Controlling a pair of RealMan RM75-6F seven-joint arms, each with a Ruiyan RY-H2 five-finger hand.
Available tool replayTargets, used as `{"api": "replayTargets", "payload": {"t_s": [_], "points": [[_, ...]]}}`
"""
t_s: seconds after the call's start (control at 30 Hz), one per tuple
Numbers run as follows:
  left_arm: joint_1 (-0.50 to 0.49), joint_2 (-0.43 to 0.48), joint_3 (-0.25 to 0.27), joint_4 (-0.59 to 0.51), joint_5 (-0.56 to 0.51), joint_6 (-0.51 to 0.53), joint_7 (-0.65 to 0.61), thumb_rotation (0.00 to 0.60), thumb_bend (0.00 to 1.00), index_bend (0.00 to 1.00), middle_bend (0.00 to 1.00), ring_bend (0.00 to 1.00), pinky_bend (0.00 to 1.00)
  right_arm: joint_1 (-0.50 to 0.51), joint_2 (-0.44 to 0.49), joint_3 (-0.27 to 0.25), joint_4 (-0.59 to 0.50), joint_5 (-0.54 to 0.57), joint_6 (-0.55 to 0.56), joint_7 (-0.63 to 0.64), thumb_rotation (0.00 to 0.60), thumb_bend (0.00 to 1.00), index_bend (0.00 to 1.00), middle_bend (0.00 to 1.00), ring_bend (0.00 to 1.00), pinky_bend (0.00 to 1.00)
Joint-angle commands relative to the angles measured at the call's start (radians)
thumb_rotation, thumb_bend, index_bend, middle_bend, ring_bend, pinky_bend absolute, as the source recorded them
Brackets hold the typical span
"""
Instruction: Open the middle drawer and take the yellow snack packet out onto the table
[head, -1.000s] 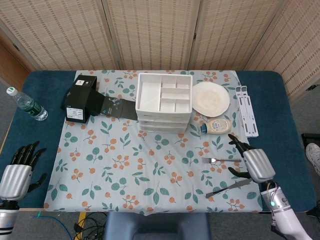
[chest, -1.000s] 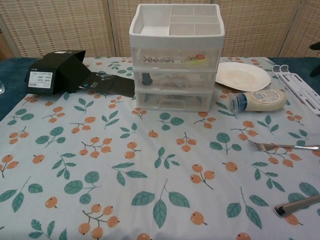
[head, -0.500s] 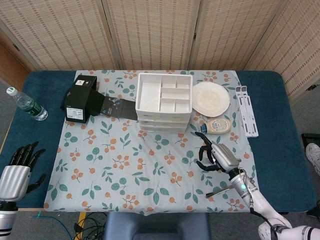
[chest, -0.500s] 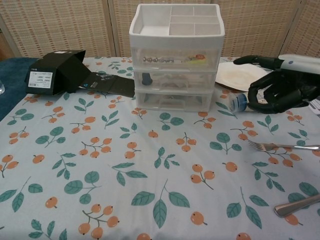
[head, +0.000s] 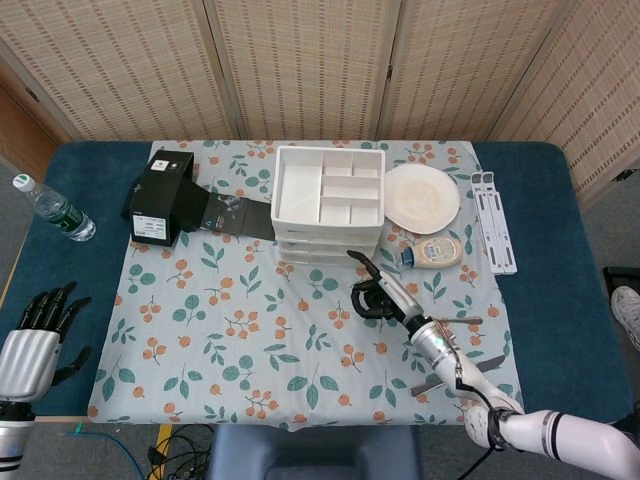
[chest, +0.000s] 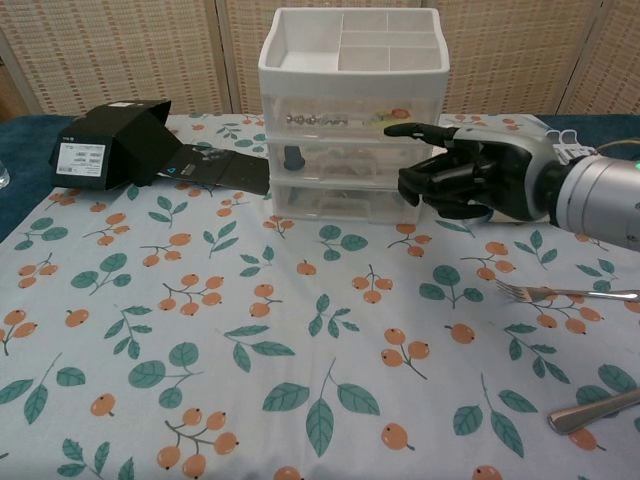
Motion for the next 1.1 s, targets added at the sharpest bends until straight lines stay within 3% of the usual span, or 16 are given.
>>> {"api": "replayTargets", "payload": {"t_s": [0.03, 0.43, 1.1], "points": [[0.0, 0.002, 0.001, 0.001, -0.001, -0.001, 0.0, 0.6, 0.27, 0.18, 0.07, 0.08, 0.09, 0.025, -0.031, 0.02, 0.036, 0.018, -0.023, 0.024, 0.6, 0.57, 0.0, 0.7, 0.91, 1.0], [0.0, 0.007, -0.001, 0.004, -0.009, -0.003, -0.005, 0.6, 0.27, 0.18, 0.07, 0.08, 0.09, 0.097, -0.109, 0.061, 0.14, 0.048, -0.077, 0.068, 0.6, 0.58, 0.0, 0.7, 0.91, 1.0], [-0.003, 0.012, 0.0, 0.003, -0.017, -0.014, 0.003, 0.6, 0.27, 0.18, 0.07, 0.08, 0.09, 0.167, -0.158, 0.088, 0.233, 0.062, -0.129, 0.078, 0.6, 0.58, 0.0, 0.7, 0.92, 1.0]]}}
